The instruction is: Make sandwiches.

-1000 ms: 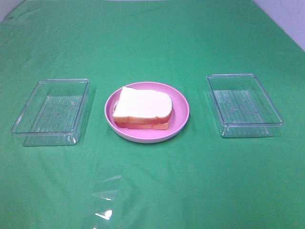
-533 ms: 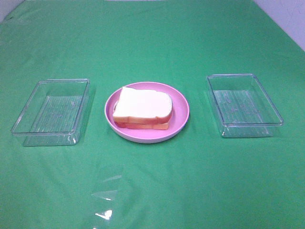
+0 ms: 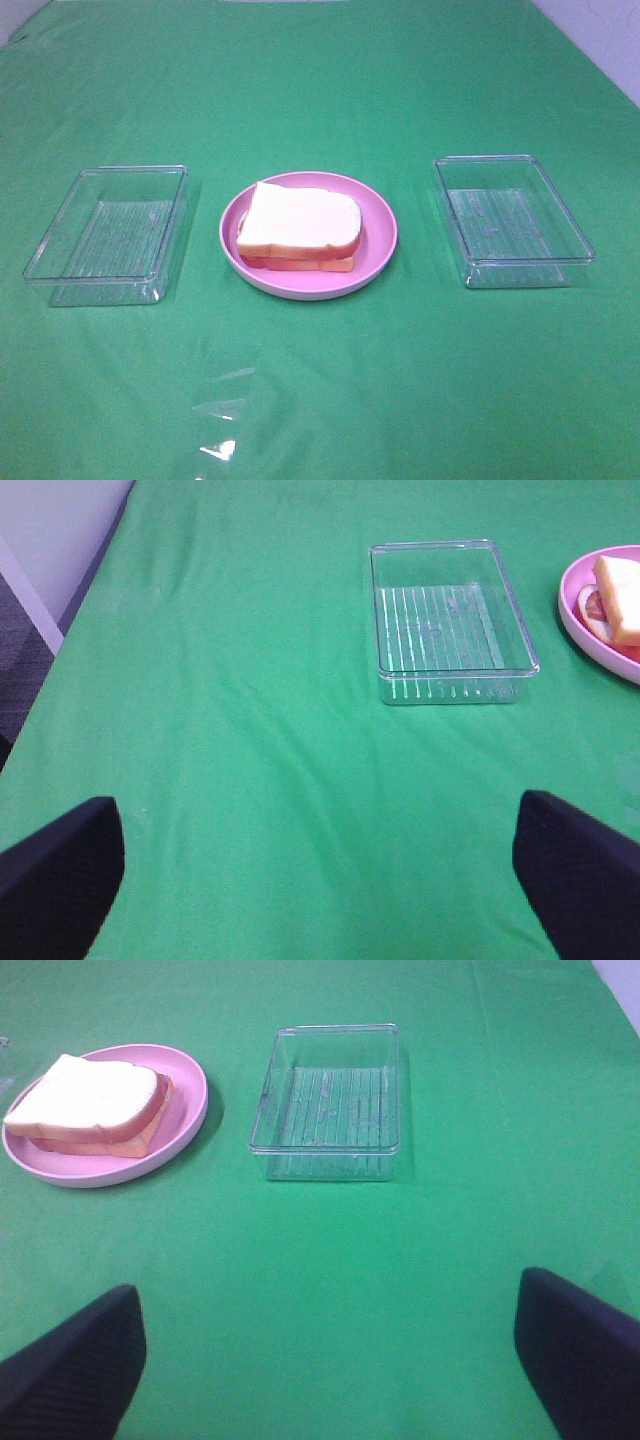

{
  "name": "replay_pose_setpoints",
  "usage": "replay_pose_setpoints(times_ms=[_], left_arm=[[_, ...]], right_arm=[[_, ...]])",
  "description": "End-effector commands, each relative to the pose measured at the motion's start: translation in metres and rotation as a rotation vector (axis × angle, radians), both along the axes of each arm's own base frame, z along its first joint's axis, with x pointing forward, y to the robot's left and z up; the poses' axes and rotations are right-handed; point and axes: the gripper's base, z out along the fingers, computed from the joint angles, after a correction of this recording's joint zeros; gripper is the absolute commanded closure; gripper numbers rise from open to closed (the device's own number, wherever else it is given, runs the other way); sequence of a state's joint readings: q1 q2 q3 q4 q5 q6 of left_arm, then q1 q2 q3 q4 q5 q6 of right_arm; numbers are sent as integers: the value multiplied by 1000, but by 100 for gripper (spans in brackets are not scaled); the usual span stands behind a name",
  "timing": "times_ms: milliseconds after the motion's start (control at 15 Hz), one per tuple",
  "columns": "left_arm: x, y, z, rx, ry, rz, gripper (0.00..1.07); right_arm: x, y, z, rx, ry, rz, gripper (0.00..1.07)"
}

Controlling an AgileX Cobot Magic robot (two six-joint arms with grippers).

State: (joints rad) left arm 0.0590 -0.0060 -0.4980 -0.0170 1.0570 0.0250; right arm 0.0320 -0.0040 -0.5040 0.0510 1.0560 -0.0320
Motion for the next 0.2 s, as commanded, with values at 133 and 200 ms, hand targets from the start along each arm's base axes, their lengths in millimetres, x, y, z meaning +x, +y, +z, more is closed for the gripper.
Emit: replay_pose_setpoints(times_ms=[133, 200], left_arm=[[-1, 0, 0, -6, -15, -3, 7], [-1, 0, 0, -6, -15, -3, 7]], right_arm=[[-3, 0, 0, 3, -29, 3, 11], [-3, 0, 0, 3, -29, 3, 11]])
